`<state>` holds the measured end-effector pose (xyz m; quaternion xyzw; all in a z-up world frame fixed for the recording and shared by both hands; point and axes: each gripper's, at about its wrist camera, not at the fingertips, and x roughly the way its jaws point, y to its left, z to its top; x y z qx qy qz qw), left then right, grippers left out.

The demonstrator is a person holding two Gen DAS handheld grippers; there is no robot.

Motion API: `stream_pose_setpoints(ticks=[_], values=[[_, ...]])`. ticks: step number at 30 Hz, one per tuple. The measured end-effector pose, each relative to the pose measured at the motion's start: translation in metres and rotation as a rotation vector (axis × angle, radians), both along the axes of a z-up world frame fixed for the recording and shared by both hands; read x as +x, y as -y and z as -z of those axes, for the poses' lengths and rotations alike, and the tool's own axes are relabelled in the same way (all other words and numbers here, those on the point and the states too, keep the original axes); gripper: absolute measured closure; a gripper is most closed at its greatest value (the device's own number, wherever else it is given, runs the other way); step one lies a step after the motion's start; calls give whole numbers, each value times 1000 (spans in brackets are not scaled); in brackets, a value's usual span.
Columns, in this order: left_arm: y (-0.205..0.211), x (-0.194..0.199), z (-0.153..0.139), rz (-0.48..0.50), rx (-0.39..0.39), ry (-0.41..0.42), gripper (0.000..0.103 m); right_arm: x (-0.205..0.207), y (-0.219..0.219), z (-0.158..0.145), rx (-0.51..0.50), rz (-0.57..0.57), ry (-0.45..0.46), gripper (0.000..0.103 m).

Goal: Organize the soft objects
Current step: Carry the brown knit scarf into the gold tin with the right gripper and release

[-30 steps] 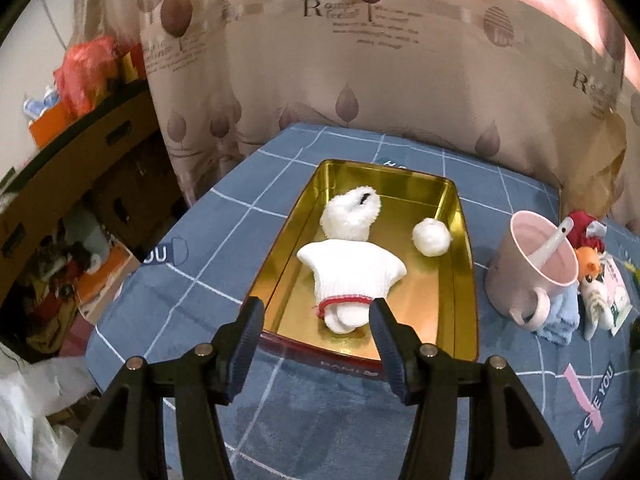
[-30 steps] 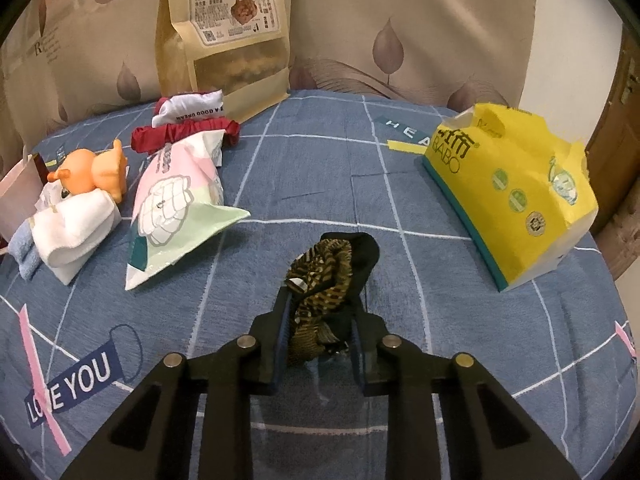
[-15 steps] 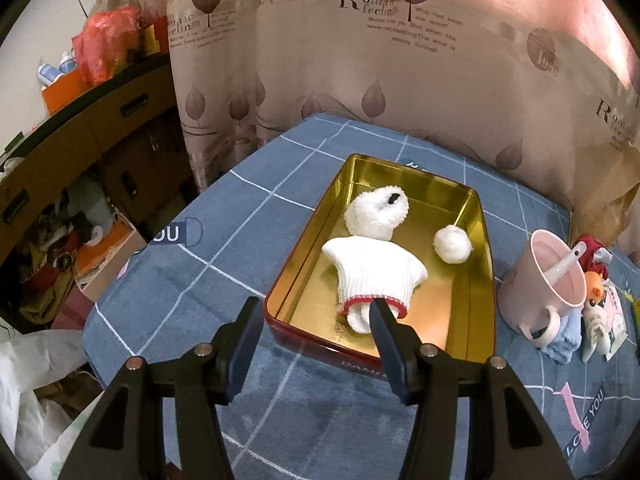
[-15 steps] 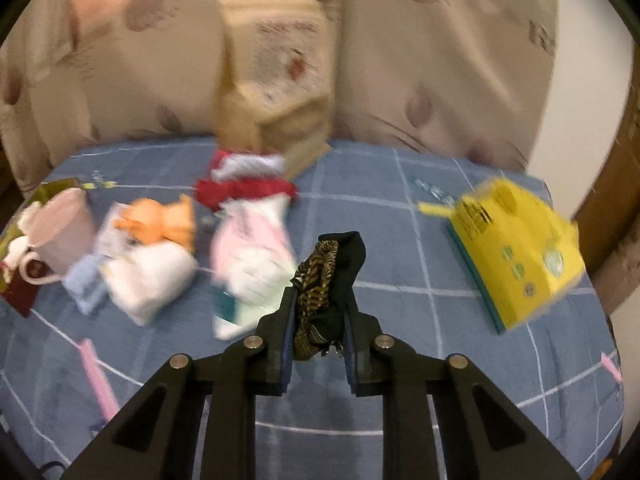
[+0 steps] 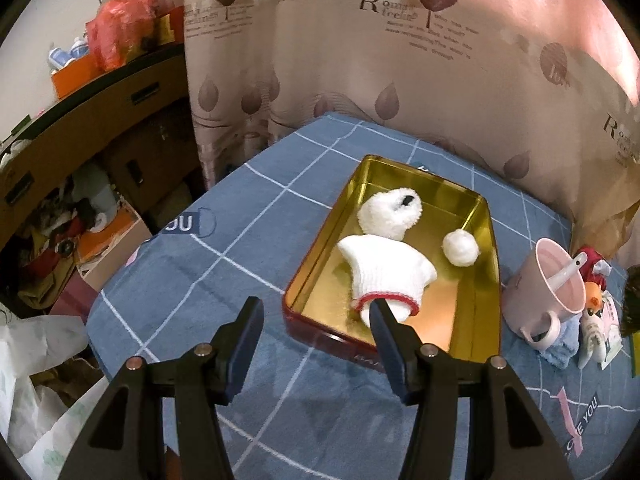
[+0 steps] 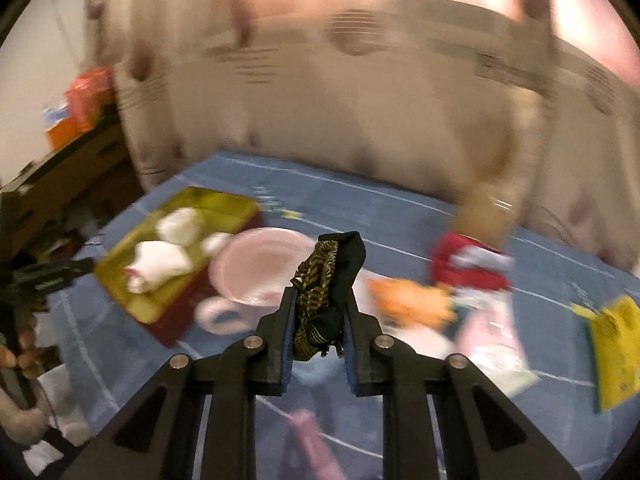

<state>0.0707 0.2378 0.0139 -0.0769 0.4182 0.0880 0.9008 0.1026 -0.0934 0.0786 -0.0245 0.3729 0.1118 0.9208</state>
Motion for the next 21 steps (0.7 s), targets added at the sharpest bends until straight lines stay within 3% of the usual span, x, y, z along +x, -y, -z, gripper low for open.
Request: stream_pose_setpoints(ticks=[10, 21], values=[[-40, -25, -6, -96, -73, 6, 47, 31, -125, 22, -23, -237, -29, 85], [-61, -21, 10, -205, -57, -42, 47, 70, -185, 48, -41, -281, -91, 84]])
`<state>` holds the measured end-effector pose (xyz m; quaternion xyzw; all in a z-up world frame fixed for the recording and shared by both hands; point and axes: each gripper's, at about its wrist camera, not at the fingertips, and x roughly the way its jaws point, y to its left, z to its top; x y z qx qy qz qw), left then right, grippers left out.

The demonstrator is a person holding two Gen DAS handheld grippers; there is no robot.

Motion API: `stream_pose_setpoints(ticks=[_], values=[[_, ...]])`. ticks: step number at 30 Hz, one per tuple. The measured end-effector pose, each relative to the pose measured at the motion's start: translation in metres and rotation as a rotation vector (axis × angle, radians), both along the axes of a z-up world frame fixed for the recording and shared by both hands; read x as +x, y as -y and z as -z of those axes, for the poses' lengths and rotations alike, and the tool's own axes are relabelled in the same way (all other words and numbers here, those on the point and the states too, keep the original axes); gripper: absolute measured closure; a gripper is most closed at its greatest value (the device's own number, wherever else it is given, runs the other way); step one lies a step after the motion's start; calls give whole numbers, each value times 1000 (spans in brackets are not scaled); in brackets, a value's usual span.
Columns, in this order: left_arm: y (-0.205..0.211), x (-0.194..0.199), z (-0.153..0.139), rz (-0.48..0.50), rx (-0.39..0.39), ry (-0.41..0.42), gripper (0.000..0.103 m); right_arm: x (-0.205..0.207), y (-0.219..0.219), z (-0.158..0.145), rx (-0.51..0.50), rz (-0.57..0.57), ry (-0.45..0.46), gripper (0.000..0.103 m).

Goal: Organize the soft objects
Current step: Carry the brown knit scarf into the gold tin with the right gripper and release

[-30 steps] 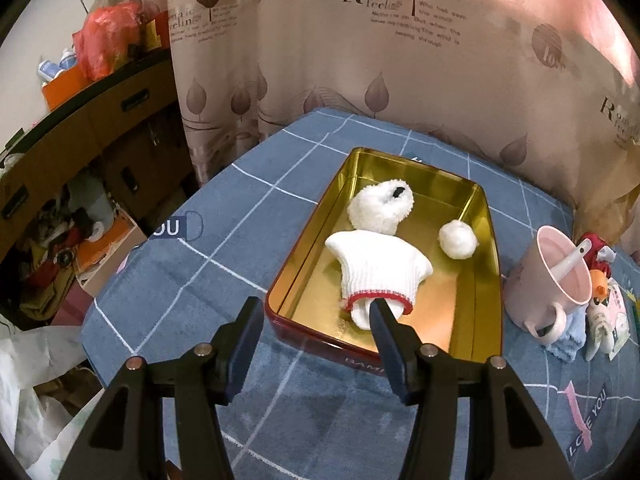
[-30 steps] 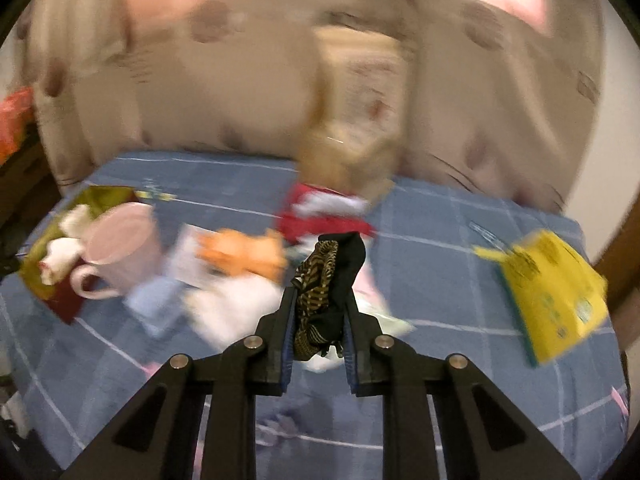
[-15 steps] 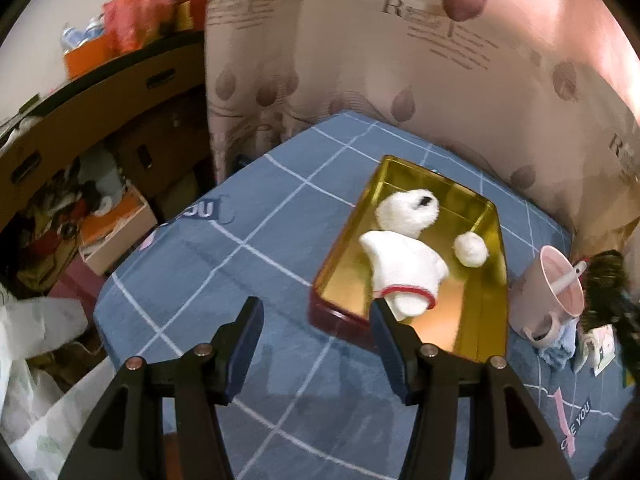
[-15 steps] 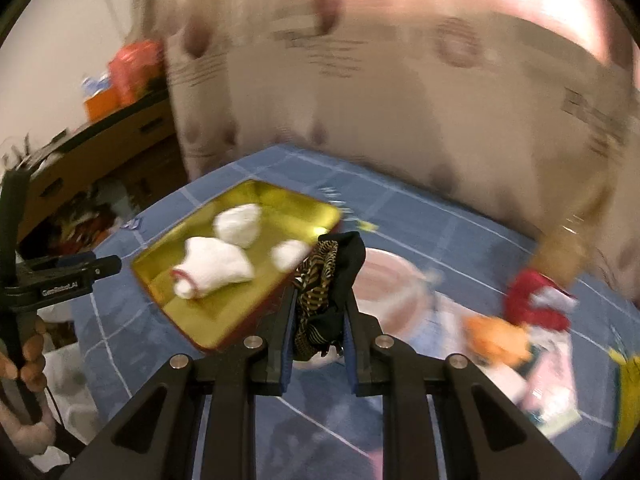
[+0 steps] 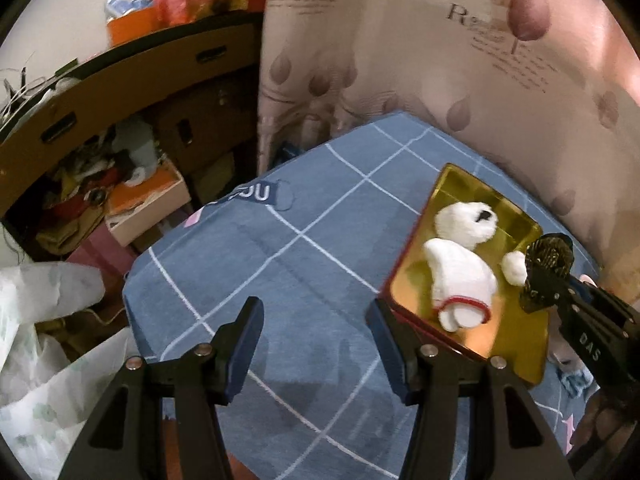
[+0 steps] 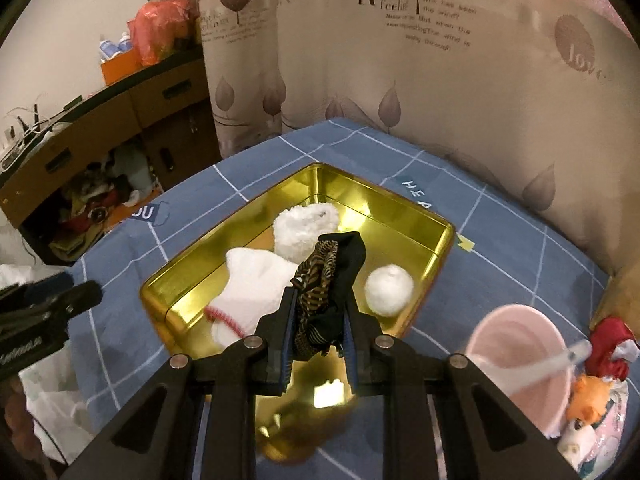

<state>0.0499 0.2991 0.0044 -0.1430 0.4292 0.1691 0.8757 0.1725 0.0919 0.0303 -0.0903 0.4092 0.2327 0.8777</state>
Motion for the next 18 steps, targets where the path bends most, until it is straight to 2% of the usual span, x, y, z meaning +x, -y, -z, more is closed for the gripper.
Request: stream_pose_setpoints(ticks=[11, 17, 18], values=[[4, 5, 5, -12, 46, -25, 47, 27, -16, 26, -28, 33, -59, 82], [5, 6, 6, -6, 54, -26, 47, 30, -18, 31, -33, 32, -72, 79], [6, 6, 6, -5, 56, -27, 47, 30, -18, 31, -31, 32, -74, 76]])
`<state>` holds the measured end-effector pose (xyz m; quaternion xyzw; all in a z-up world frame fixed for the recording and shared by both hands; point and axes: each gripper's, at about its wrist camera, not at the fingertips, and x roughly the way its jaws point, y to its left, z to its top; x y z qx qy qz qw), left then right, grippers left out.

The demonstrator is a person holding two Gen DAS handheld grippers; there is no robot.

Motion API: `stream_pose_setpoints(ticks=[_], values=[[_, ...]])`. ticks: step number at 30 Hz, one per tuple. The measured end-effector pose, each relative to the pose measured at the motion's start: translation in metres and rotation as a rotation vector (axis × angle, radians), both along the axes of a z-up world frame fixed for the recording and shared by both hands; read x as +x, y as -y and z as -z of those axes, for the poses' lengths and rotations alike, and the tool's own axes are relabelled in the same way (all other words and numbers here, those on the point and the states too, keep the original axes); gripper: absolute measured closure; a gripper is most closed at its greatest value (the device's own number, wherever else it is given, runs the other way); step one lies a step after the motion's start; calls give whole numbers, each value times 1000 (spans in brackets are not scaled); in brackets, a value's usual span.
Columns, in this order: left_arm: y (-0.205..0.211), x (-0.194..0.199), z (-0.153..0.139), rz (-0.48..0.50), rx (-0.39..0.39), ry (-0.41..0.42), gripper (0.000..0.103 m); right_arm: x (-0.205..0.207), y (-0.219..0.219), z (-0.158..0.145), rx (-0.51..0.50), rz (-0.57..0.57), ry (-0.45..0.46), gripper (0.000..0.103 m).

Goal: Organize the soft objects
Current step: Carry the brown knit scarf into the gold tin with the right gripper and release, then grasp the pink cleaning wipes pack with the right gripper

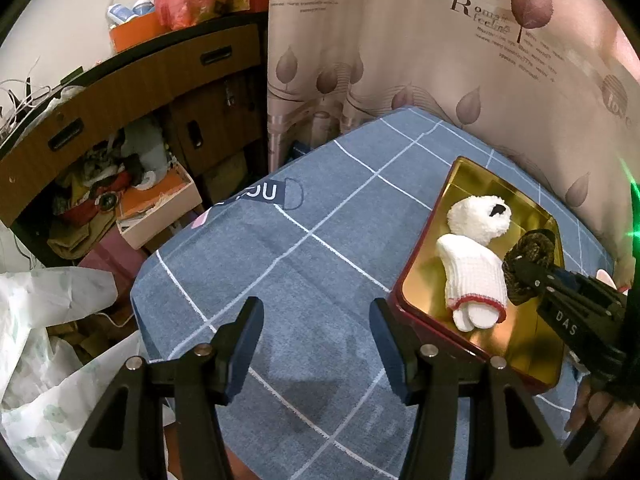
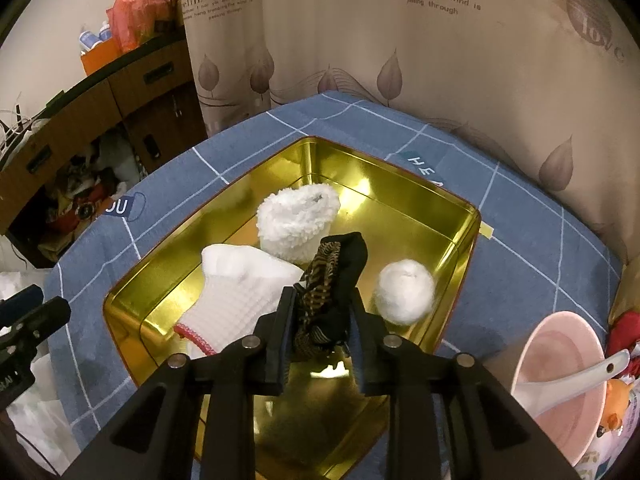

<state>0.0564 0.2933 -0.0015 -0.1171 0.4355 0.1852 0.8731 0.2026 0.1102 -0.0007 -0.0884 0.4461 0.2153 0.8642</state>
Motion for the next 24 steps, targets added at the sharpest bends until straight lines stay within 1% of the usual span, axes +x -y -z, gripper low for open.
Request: stream_pose_setpoints(ticks=[1, 2, 3, 4, 8, 15, 19, 24], values=[[0, 0, 0, 1, 1, 0, 47, 0, 0, -1, 3, 2, 0, 68], [0, 0, 1, 1, 0, -1, 47, -1, 0, -2, 7, 3, 3, 62], [1, 0, 1, 1, 0, -1, 47, -2, -1, -4, 8, 3, 7, 52], [1, 0, 1, 1, 0, -1, 47, -2, -1, -4, 6, 3, 11, 47], [1, 0, 1, 5, 3, 1, 47, -9, -3, -12, -9, -3, 51, 42], [3, 1, 1, 7, 8, 3, 47, -16, -3, -32, -5, -5, 93, 41], [3, 1, 1, 8, 6, 5, 47, -24, 1, -49, 19, -6, 125, 39], [3, 2, -1, 5, 7, 8, 47, -41, 16, -65, 56, -4, 145, 39]])
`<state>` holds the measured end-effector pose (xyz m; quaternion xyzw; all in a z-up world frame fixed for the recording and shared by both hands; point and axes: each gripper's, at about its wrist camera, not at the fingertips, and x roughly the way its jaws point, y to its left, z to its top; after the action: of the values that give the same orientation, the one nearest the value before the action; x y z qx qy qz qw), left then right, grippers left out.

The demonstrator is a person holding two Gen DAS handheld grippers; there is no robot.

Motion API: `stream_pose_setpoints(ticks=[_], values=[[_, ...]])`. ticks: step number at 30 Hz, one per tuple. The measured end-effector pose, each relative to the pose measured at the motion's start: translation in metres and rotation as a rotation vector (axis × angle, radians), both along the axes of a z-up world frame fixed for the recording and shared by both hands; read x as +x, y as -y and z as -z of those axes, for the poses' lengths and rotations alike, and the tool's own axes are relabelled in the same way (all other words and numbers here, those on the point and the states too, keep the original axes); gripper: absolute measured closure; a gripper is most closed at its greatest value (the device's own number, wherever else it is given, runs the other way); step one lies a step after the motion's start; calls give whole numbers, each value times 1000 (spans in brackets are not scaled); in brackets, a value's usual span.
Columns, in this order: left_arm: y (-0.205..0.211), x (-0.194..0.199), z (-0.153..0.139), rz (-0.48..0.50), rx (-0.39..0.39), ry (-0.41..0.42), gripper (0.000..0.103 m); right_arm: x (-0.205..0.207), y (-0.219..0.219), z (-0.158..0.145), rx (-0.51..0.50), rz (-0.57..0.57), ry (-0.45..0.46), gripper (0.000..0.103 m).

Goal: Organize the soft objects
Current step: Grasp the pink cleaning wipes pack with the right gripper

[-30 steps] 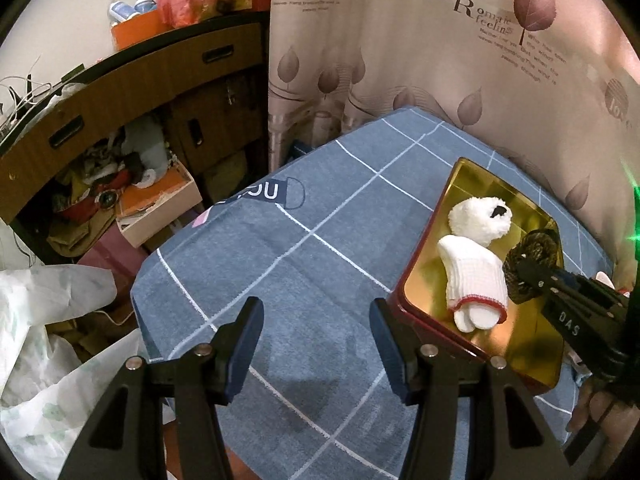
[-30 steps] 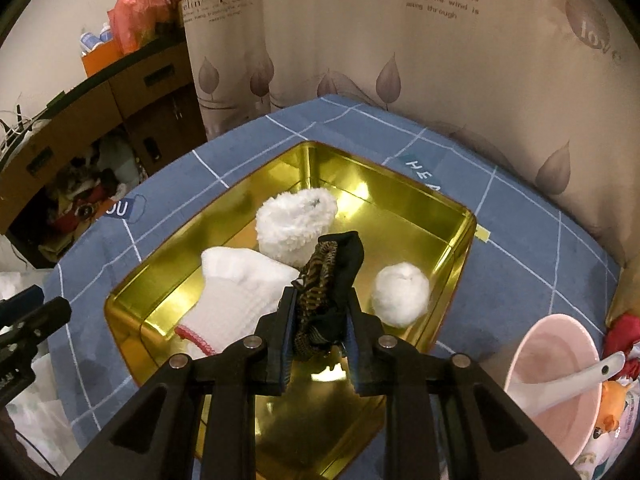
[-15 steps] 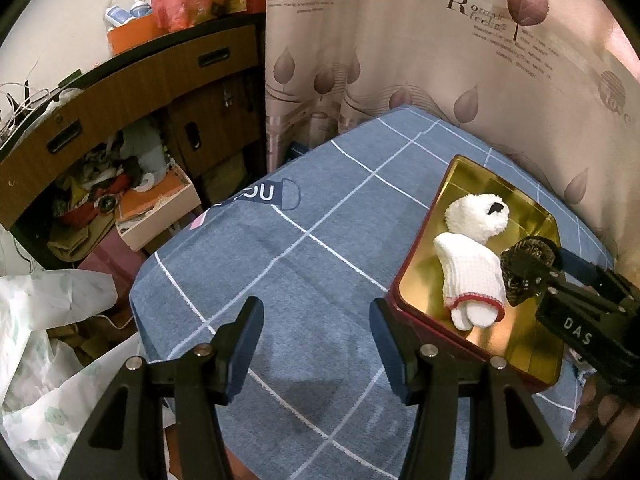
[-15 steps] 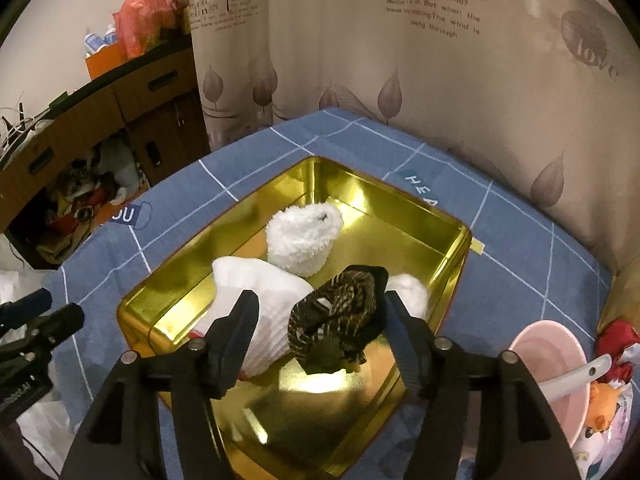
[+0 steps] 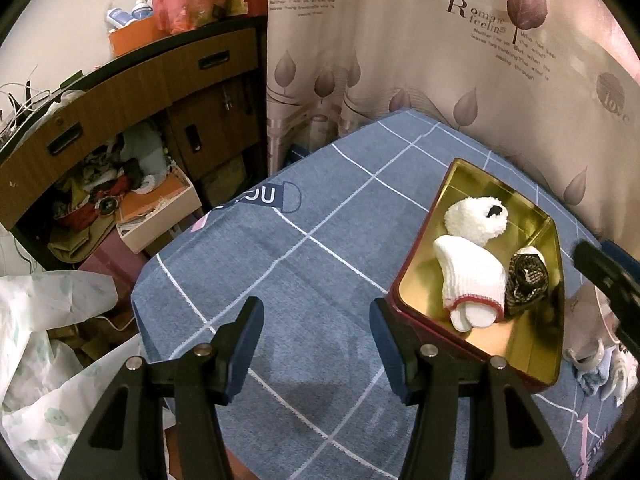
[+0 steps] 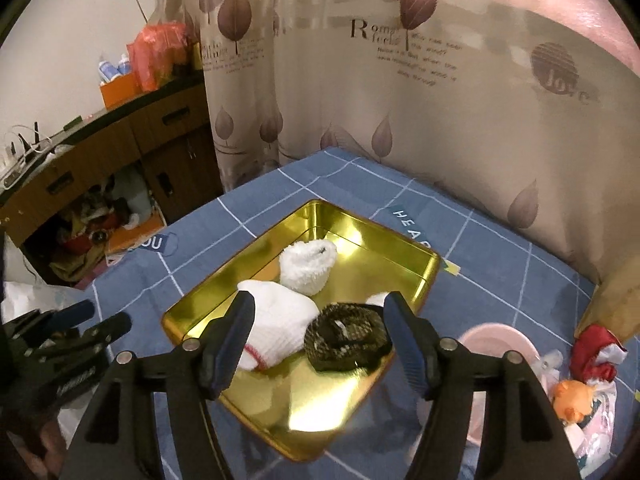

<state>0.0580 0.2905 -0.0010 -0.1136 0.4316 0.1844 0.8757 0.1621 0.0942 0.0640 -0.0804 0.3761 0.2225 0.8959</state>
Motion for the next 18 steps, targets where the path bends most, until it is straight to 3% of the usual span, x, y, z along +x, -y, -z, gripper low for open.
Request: stream_pose_setpoints(ticks=[8, 18], values=[[0, -2, -4, 4, 3, 6, 47, -31, 63, -7, 5, 72, 21, 39], [5, -4, -4, 12, 14, 12, 47, -39, 218, -1, -86, 386, 20, 38]])
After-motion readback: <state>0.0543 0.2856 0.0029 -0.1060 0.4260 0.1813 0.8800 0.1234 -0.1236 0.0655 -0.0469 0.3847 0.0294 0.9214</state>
